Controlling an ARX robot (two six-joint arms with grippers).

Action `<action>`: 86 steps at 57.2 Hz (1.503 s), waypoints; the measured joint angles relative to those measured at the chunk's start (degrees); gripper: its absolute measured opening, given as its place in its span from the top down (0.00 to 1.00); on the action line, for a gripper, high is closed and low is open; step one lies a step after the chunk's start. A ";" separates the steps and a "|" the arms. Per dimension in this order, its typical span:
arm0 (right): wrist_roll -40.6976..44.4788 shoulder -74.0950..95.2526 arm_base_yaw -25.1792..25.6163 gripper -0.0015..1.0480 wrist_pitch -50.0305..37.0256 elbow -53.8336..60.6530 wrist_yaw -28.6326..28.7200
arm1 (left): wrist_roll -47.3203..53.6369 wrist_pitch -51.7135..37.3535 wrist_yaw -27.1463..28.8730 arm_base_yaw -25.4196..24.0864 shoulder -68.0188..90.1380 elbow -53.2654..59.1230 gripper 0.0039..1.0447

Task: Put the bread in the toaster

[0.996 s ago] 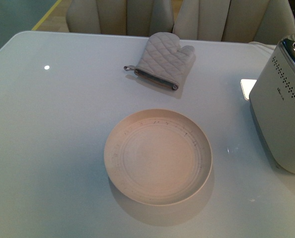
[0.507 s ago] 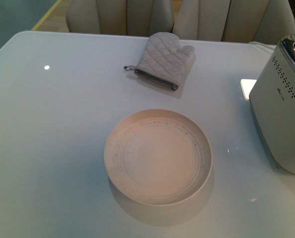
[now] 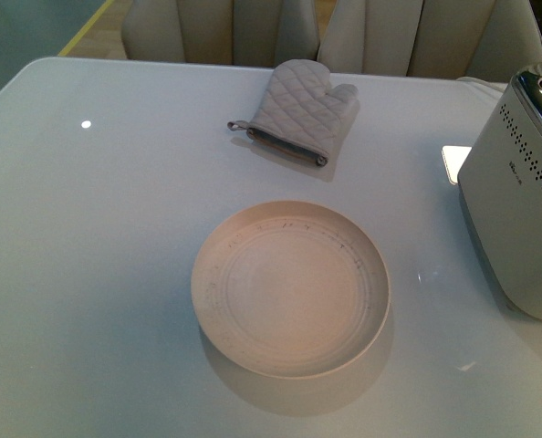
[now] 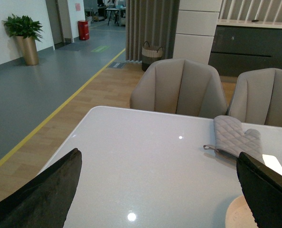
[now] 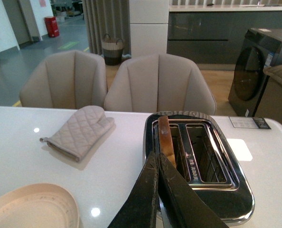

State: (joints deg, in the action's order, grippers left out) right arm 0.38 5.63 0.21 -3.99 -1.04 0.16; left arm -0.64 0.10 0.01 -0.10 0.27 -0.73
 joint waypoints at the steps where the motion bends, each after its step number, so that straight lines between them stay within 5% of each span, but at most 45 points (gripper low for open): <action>1: 0.00 -1.57 0.00 0.98 1.84 0.00 -0.15 | 0.00 0.00 0.00 0.00 0.00 0.00 0.07; 23: 0.04 -5.27 -0.07 0.97 3.80 0.00 -0.17 | 0.00 0.00 0.02 0.00 0.00 0.00 0.07; 53: -0.02 -5.27 -0.07 0.08 3.80 0.00 -0.17 | 0.00 0.00 0.00 0.00 0.00 0.00 0.07; 86: -0.04 -5.27 -0.09 0.09 3.80 0.00 -0.17 | 0.00 0.00 0.00 0.00 0.00 0.00 0.07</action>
State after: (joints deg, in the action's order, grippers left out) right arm 0.34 0.36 0.12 -0.19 -1.04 -0.01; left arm -0.64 0.10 0.01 -0.10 0.27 -0.73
